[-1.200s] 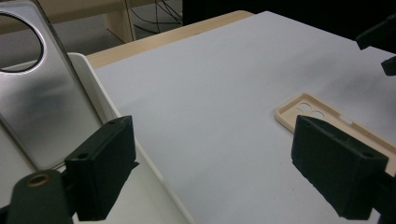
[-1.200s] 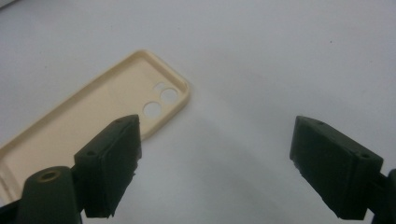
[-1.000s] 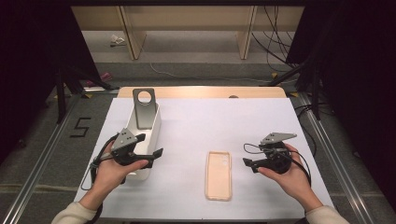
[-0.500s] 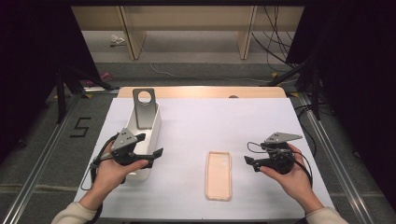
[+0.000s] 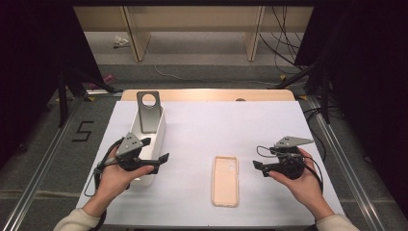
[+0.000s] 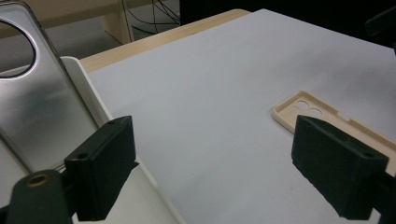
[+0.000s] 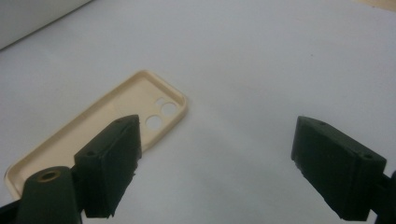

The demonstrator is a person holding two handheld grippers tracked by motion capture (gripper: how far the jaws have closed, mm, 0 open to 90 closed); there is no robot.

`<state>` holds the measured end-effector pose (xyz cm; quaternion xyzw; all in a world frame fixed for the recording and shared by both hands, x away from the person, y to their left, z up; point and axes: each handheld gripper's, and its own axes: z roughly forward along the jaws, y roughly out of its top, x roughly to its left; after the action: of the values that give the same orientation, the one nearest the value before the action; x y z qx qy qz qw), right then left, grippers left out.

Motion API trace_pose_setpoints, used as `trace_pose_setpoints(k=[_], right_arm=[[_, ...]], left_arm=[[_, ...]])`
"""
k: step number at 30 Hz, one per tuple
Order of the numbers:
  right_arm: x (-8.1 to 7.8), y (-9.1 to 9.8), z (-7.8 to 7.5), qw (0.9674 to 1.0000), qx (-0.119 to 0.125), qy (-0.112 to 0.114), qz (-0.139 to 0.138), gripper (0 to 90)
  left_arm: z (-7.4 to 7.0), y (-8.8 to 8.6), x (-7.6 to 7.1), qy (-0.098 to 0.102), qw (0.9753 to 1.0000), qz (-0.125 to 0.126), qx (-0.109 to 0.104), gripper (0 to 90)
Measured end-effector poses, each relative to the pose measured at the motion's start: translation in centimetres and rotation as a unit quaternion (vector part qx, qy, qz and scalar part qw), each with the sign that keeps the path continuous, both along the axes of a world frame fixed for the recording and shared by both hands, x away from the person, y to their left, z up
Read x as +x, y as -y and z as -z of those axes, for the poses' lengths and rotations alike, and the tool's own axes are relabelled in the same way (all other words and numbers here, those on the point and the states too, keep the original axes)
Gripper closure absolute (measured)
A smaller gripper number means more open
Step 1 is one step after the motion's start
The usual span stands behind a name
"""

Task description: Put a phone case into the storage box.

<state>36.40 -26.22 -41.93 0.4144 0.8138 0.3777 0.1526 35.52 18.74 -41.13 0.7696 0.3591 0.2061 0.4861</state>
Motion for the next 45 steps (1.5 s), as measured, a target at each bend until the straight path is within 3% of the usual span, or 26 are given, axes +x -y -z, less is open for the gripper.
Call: trace_pose_setpoints(k=[6, 7, 10, 14, 22, 29, 30, 36, 37, 38, 42, 43, 45], right_arm=[[0.2, 0.1, 0.0, 1.0, 0.0, -0.003, 0.0, 16.8], [0.1, 0.1, 0.0, 1.0, 0.0, -0.003, 0.0, 16.8], [0.0, 0.0, -0.1, 1.0, -0.001, 0.001, -0.005, 16.8], [-0.1, -0.1, 0.0, 0.9999, -0.008, 0.0, -0.007, 16.8], [0.0, -0.2, 0.1, 0.9999, -0.012, 0.0, -0.011, 16.7], [0.1, -0.2, 0.1, 0.9998, -0.013, 0.0, -0.012, 16.7], [0.1, -0.2, 0.1, 0.9998, -0.013, 0.0, -0.012, 16.7], [0.1, -0.3, 0.2, 0.9998, -0.014, -0.002, -0.014, 16.7], [0.1, -0.3, 0.2, 0.9998, -0.014, -0.002, -0.014, 16.8], [0.1, -0.3, 0.2, 0.9998, -0.014, -0.001, -0.014, 16.7], [0.1, -0.2, 0.2, 0.9998, -0.015, -0.001, -0.014, 16.8], [0.1, -0.2, 0.2, 0.9998, -0.015, 0.0, -0.014, 16.8], [0.1, -0.2, 0.2, 0.9998, -0.015, 0.0, -0.014, 16.8]], left_arm=[[-0.5, 1.3, -0.6, 0.006, 0.9988, 0.032, 0.036, 16.3], [-0.7, 1.9, -0.8, 0.005, 0.9977, 0.045, 0.05, 16.9], [-1.0, 2.8, -1.3, -0.001, 0.9961, 0.064, 0.061, 17.0], [-1.4, 4.7, -2.1, -0.004, 0.992, 0.104, 0.07, 19.6], [-1.1, 9.1, -3.7, -0.015, 0.9749, 0.188, 0.118, 21.4], [0.0, 11.7, -4.0, -0.022, 0.9601, 0.228, 0.161, 23.2], [0.1, 12.2, -4.1, -0.023, 0.9559, 0.236, 0.173, 23.6], [1.0, 14.4, -4.4, -0.028, 0.9403, 0.267, 0.209, 24.5], [1.1, 14.6, -4.4, -0.027, 0.9386, 0.27, 0.213, 24.7], [1.2, 15.0, -4.4, -0.026, 0.9348, 0.275, 0.223, 24.7], [1.7, 16.0, -4.5, -0.026, 0.9279, 0.286, 0.237, 26.3], [1.8, 16.3, -4.4, -0.024, 0.9235, 0.291, 0.248, 26.8], [2.1, 16.9, -4.5, -0.023, 0.9182, 0.297, 0.261, 26.9]])
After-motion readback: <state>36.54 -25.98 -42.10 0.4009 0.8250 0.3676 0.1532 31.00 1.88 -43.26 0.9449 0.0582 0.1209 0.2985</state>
